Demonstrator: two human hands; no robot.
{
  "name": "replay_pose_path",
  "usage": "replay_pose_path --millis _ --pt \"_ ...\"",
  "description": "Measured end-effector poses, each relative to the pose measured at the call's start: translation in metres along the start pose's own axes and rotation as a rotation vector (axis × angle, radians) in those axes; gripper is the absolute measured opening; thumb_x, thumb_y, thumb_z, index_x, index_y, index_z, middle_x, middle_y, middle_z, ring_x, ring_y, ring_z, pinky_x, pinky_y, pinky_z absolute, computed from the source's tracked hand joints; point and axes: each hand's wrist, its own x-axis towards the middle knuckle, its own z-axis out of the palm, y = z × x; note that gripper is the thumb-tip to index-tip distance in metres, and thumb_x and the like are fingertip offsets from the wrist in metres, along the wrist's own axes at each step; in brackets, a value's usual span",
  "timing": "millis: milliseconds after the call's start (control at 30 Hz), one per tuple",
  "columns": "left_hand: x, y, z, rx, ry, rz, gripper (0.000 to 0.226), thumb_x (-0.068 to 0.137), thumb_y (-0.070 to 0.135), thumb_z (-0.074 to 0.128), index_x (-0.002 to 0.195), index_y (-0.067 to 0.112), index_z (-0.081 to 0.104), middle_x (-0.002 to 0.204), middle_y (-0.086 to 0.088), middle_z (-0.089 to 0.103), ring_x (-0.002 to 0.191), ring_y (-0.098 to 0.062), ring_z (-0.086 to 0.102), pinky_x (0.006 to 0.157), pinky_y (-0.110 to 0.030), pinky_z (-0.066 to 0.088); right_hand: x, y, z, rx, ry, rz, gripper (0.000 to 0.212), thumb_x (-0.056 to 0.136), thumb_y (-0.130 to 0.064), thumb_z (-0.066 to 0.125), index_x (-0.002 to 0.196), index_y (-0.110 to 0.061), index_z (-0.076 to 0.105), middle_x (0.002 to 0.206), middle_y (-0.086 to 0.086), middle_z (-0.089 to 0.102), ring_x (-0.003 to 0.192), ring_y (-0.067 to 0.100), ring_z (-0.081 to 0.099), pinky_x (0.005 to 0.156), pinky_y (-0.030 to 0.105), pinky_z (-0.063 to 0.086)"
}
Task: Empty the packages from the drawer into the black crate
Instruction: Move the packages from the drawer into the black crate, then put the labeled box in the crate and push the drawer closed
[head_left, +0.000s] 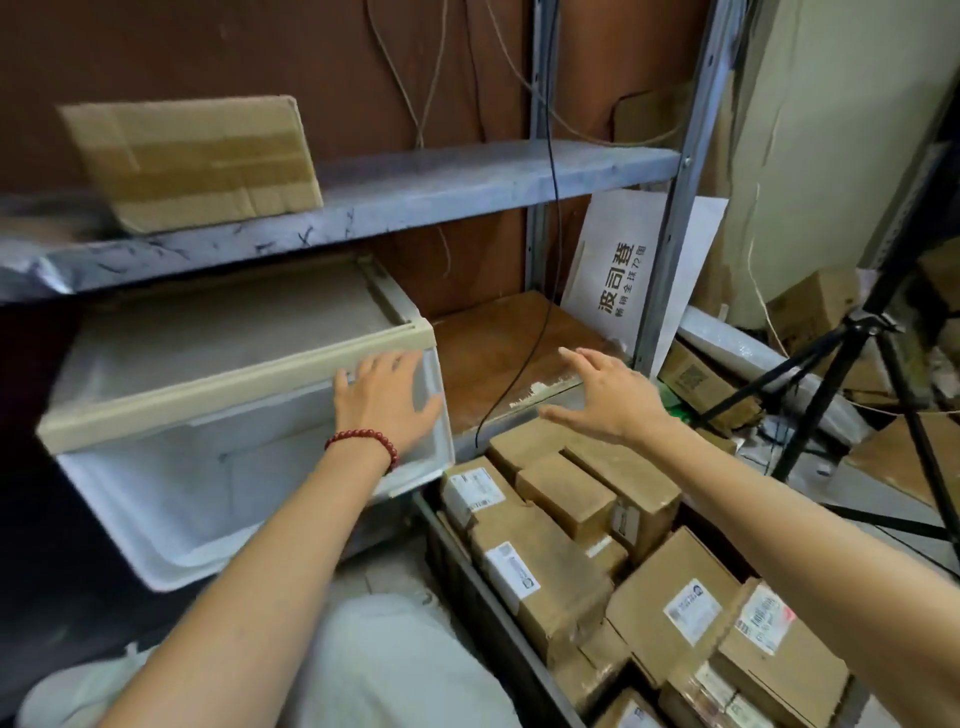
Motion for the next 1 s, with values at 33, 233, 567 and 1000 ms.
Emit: replay_pose_path --millis 33,233,567,1000 --pt "0.005 -0.011 -0.018 -0.009 0.047 -0.027 0.058 0.091 0.054 0.048 0.142 0.030 0.037 0.145 0.003 0.043 0.134 -0.021 0.036 0.108 -0.045 0.029 0.011 -0.014 -0.013 0.024 0.023 -0.028 0.091 0.083 -0.074 0.048 0.155 -0.028 0.017 0.160 0.000 0.023 0.146 0.023 0.023 0.114 0.046 0.029" --pt "0.034 -0.088 -0.121 0.102 0.277 -0.124 0.059 0.090 0.054 0.048 0.143 0.030 0.037 0.148 0.004 0.037 0.138 -0.019 0.028 0.110 -0.043 0.026 0.078 -0.102 -0.095 0.102 0.170 -0.228 0.090 0.085 -0.069 0.052 0.155 -0.026 0.015 0.162 0.001 0.010 0.145 0.027 0.025 0.107 0.047 0.038" --pt "0.081 -0.175 -0.182 0.122 0.173 -0.405 0.088 0.082 0.055 0.064 0.150 0.027 0.015 0.152 -0.010 0.030 0.136 -0.035 0.031 0.106 -0.054 0.032 0.164 -0.236 -0.159 0.232 0.032 -0.339 0.100 0.083 -0.057 0.065 0.153 -0.030 0.000 0.158 0.014 0.009 0.133 0.039 0.040 0.105 0.049 0.040" --pt "0.113 -0.169 -0.180 -0.698 0.366 -0.576 0.109 0.077 0.047 0.074 0.154 0.017 0.003 0.159 -0.010 0.013 0.144 -0.029 0.020 0.113 -0.044 0.026 0.193 -0.256 -0.150 0.893 0.058 -0.205 0.081 0.082 -0.056 0.067 0.142 -0.009 0.039 0.139 0.007 0.047 0.124 0.023 0.049 0.099 0.037 0.047"
